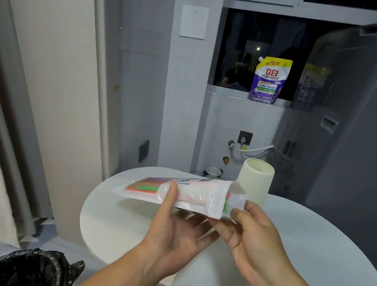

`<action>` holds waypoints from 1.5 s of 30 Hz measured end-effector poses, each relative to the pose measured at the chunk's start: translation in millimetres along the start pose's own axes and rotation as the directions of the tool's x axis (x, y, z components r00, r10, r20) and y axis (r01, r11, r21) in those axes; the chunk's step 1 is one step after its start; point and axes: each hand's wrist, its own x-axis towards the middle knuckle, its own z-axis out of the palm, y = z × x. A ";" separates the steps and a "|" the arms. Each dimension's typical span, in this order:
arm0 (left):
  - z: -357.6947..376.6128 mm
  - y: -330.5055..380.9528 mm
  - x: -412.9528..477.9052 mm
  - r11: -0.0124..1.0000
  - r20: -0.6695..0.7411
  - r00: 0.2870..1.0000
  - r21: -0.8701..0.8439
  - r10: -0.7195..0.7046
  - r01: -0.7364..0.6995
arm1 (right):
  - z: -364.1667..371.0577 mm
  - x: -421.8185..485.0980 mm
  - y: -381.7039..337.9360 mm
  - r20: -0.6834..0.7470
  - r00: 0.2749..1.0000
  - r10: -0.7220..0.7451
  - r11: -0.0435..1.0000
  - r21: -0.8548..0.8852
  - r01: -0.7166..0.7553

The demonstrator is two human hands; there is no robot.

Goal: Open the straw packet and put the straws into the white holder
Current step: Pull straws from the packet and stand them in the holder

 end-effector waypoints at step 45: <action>-4.0 18.2 17.9 0.970 -0.175 0.964 0.170 0.202 -0.172 | -45.1 31.1 -8.8 0.040 0.978 -0.206 0.750 -0.636 0.184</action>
